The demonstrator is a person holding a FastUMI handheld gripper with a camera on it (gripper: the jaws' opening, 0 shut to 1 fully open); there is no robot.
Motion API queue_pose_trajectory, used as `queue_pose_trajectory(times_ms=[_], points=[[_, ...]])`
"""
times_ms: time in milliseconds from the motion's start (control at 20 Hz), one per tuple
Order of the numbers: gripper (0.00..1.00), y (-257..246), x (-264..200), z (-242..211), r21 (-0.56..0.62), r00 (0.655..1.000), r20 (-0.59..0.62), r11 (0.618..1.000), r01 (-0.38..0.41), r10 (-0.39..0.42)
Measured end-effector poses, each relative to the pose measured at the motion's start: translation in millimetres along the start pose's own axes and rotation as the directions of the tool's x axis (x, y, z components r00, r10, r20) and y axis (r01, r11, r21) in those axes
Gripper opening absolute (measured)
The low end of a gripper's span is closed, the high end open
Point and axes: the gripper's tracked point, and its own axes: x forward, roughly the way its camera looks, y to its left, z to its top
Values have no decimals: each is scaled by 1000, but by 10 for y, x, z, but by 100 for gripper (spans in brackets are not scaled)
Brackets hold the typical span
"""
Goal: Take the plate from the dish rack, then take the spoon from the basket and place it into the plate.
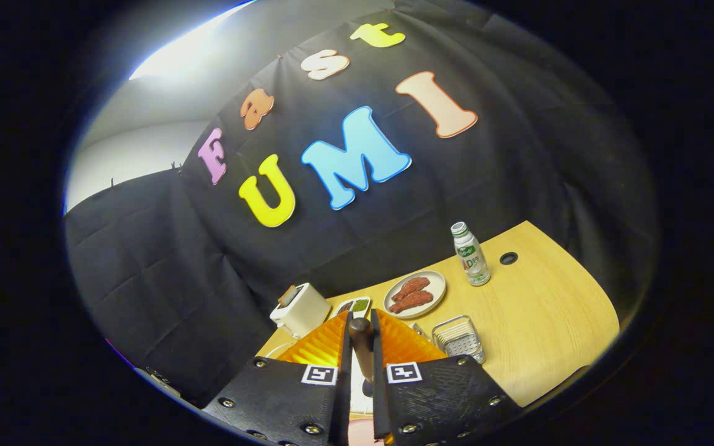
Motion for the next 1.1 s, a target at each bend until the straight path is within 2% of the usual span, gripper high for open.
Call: queue_pose_trajectory(times_ms=[250,550,800,1100], points=[[14,393,-139,-644,-106,994,-96,993,-54,43],[15,504,-165,-1435,-238,980,-197,969,-69,22],[14,605,-223,-1784,-376,978,-208,922,-94,15],[15,594,-269,-2087,-427,970,-242,896,-120,15]])
